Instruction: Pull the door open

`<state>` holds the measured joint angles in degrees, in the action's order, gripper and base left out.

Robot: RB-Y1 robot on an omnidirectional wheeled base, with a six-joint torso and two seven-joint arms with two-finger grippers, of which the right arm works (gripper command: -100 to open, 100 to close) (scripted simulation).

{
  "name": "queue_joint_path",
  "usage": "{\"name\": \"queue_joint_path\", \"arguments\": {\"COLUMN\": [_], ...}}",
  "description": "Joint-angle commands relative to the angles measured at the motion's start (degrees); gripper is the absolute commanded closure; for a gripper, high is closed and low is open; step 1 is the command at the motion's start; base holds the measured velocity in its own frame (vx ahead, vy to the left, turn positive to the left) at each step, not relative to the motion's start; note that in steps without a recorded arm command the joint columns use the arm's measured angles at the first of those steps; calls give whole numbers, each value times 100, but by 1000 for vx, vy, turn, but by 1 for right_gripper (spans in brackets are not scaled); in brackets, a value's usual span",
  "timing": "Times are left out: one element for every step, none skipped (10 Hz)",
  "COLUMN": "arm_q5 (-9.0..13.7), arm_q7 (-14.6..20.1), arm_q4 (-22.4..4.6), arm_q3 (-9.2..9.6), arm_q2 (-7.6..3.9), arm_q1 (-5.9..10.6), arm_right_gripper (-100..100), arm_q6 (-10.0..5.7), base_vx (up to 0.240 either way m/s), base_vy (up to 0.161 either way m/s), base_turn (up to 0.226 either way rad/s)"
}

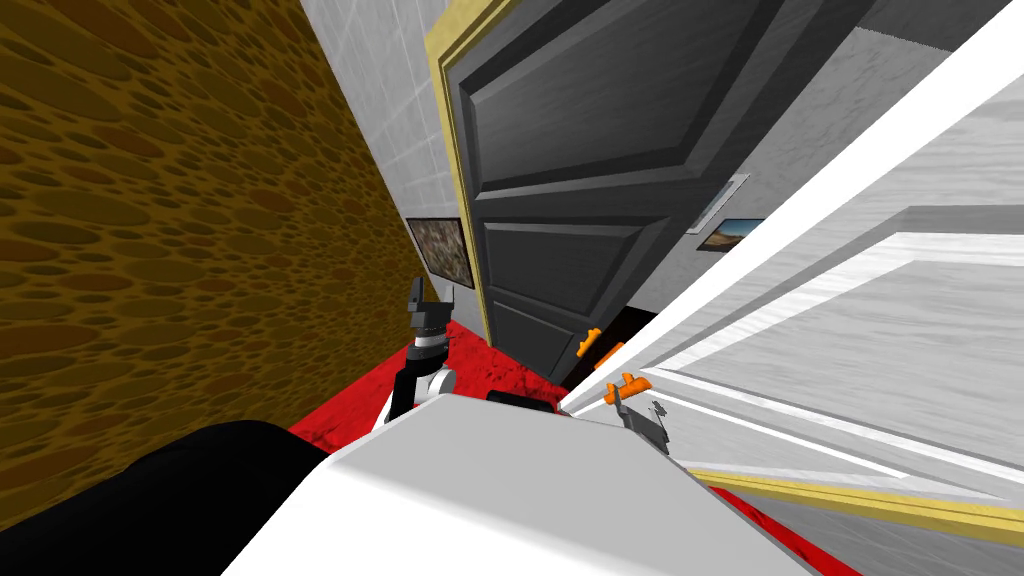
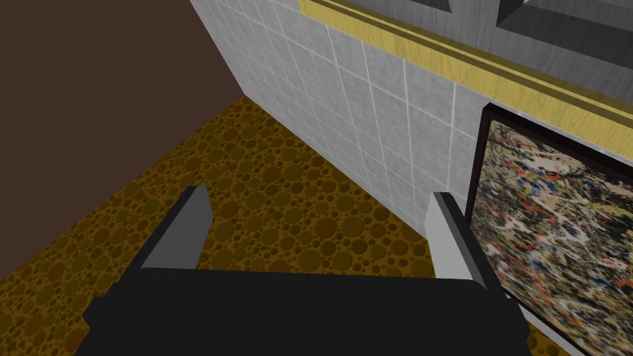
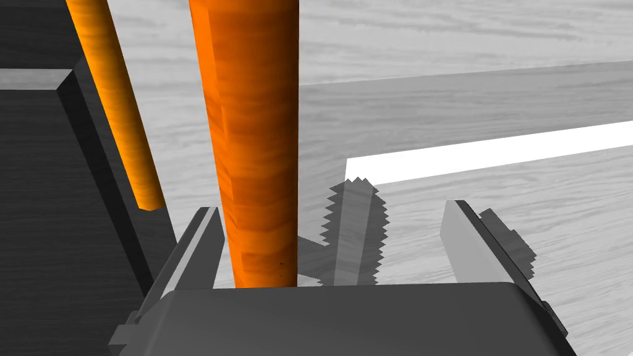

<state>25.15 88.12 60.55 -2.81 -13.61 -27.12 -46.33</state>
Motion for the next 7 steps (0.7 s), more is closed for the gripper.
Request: {"name": "queue_joint_path", "arguments": {"arm_q5": [103,103,120,159,159,159,159], "arm_q7": [-23,-23,-29,-42,-42,-42,-42], "arm_q4": [-174,-174,-193,-231,-231,-209,-231], "arm_q3": [-137,-137,-141,-143,-143,-143,-143], "arm_q2": [-97,-97,-107,-129,-129,-129,-129], "arm_q1": [-126,-126,-147,-181,-181,-181,-181], "arm_right_gripper": [100,100,100,100,100,100,100], "arm_q6": [7,7,6,3,3,3,3], "base_vx": [-87,-88,-84,-113,-89,-46,-25], "base_vy": [14,30,23,8,3,8,10], "base_turn": [-13,-44,-48,-34,-5,-31,-16]}}
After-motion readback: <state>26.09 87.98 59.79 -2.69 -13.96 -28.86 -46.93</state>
